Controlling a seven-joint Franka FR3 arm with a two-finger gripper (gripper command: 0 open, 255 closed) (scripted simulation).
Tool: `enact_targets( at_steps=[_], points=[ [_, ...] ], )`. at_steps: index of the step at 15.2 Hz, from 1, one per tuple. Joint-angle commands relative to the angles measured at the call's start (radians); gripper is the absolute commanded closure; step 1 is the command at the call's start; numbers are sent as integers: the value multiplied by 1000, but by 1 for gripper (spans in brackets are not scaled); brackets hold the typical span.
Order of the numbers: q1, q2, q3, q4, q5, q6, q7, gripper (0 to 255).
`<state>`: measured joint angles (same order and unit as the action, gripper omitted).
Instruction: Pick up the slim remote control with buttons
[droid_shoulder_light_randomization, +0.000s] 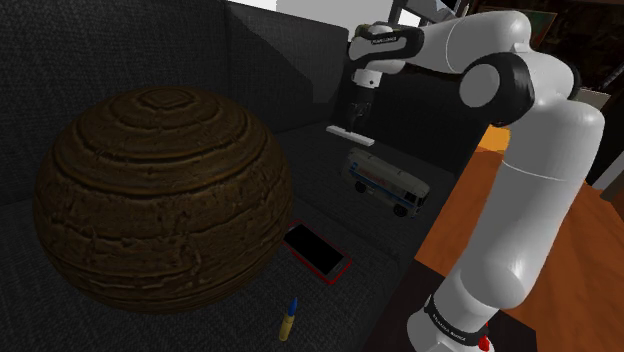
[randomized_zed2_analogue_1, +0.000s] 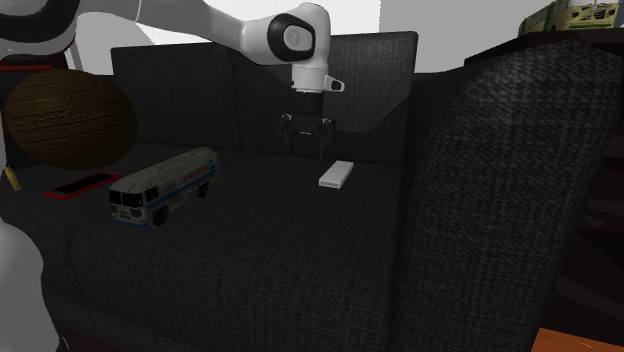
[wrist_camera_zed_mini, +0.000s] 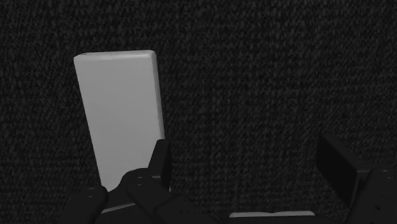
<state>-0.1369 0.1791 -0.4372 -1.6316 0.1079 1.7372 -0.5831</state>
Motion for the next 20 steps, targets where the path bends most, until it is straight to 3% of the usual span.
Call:
enact_targets(
  at_steps=[1, 6, 7, 16, 17, 20],
  points=[
    [-32, 90, -10, 107, 29, -31, -40, 0],
    [-141, 338, -10, 433, 103, -133, -105, 0],
    [-147, 350, -8, 450, 105, -139, -106, 0],
    [-131, 342, -5, 335, 104, -33, -112, 0],
    [-131, 342, -5, 336, 104, -34, -112, 255],
    [-132, 343, -5, 337, 105, -34, -112, 255]
  ],
)
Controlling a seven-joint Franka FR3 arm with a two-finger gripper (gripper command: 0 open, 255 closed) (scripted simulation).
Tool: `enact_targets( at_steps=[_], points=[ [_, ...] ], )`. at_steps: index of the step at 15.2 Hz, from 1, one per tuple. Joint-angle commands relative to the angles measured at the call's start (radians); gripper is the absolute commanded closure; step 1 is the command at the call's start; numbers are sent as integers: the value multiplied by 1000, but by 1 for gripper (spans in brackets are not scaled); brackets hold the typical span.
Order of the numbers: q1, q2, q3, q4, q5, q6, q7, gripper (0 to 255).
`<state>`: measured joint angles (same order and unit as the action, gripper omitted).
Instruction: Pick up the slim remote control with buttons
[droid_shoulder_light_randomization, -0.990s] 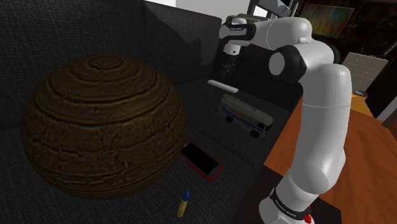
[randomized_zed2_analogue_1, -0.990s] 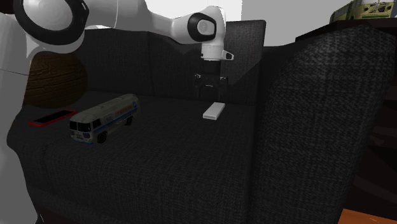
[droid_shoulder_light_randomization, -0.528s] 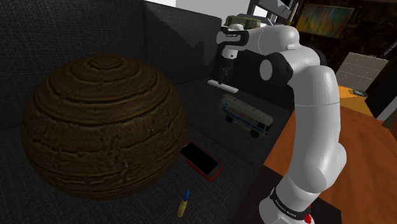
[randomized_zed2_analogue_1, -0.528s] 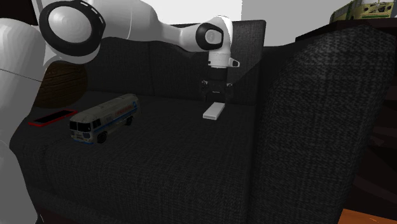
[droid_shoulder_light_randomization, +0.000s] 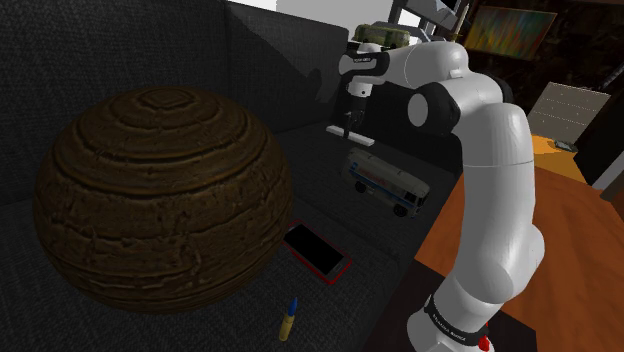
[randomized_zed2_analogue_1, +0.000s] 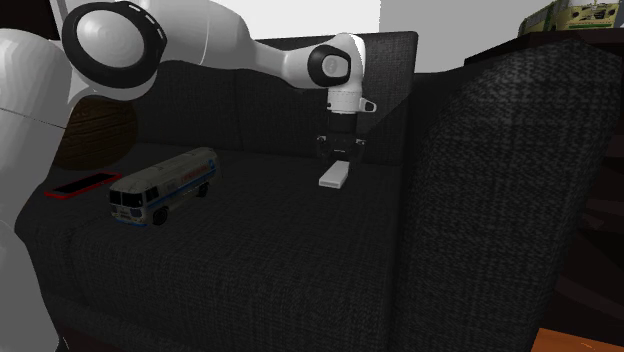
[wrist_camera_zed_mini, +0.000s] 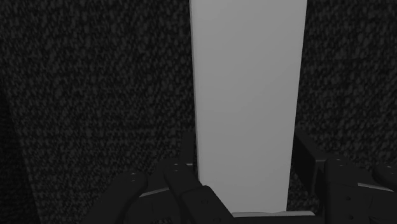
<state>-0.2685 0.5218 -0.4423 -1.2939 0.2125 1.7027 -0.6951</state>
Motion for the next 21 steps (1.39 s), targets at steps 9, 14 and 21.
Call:
enact_targets(
  at_steps=[9, 14, 21],
  points=[
    [-5, 0, -1, 39, -1, -39, 2, 255],
    [-18, 8, -2, 120, 1, -111, 6, 255],
    [-46, 38, 0, 266, 11, -225, 11, 255]
  ],
)
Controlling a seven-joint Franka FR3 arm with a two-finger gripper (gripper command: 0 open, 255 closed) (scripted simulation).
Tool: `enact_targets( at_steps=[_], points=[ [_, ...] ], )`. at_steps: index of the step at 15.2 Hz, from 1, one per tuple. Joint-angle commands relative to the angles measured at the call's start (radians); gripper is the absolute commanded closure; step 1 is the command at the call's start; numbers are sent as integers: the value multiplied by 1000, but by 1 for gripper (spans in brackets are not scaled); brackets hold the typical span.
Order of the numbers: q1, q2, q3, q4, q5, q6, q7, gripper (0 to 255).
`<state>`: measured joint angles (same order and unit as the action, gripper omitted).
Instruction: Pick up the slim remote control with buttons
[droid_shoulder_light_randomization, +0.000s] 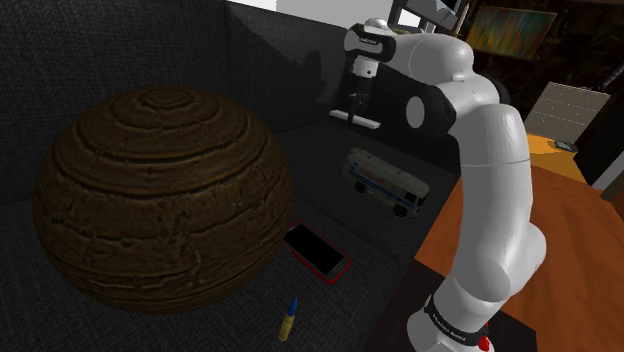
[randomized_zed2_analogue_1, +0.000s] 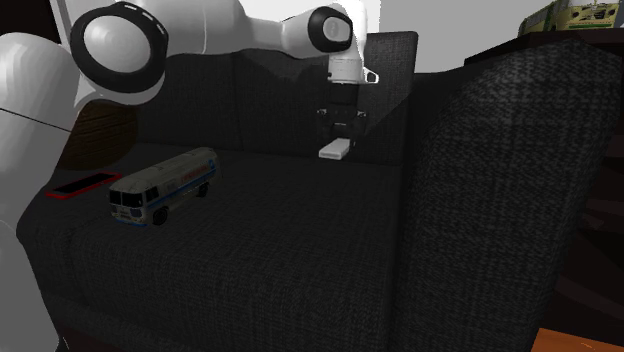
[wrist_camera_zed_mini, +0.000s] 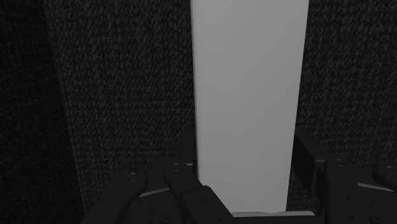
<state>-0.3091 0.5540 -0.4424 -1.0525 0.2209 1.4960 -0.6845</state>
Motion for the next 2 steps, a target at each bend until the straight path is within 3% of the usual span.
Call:
enact_targets(
  at_steps=[1, 2],
  points=[
    [-6, 7, 1, 28, 2, -21, 1, 255],
    [-6, 7, 1, 28, 2, -21, 1, 255]
  ],
)
